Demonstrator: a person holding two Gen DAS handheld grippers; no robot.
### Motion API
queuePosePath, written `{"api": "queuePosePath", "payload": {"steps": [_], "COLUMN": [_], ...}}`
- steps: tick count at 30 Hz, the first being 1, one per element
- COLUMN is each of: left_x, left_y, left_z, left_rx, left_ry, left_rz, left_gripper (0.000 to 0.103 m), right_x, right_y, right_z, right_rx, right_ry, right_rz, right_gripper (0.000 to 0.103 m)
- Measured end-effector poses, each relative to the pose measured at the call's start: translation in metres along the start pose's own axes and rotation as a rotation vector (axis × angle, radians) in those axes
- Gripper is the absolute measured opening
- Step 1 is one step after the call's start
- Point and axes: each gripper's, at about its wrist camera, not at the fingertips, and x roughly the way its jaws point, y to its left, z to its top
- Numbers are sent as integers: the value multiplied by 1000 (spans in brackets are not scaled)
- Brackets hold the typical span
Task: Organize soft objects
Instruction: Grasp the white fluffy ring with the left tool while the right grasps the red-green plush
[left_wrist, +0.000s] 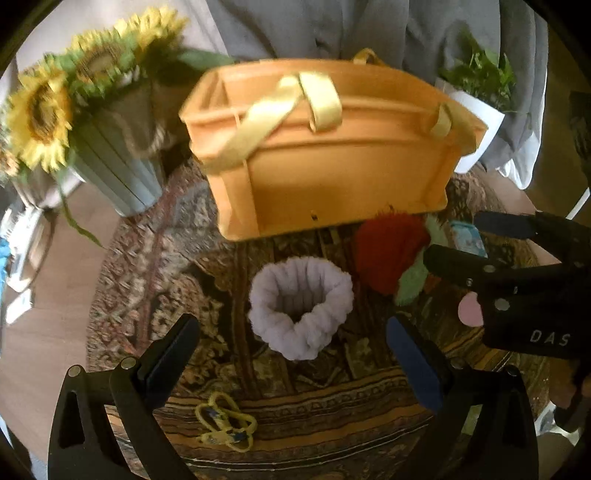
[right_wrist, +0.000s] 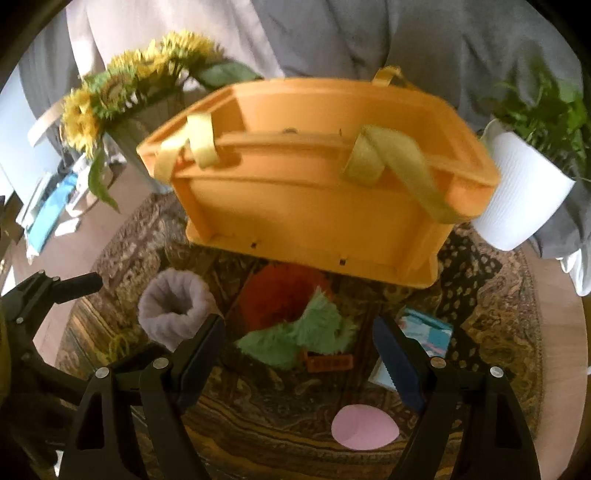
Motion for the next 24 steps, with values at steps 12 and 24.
{"api": "queuePosePath", "payload": {"steps": [12,24], "left_x": [45,70], "left_y": [8,19], "left_z": [-1,3], "left_rx": [-16,-61], "left_ry": [76,97], "left_rz": [-33,-74], "left_gripper": [102,87], "right_x": [43,71], "right_y": [1,5], "right_z": [3,11], "right_rx": [-43,-50], "right_ry": [97,130], "right_rz": [7,2], "right_gripper": [83,82]}}
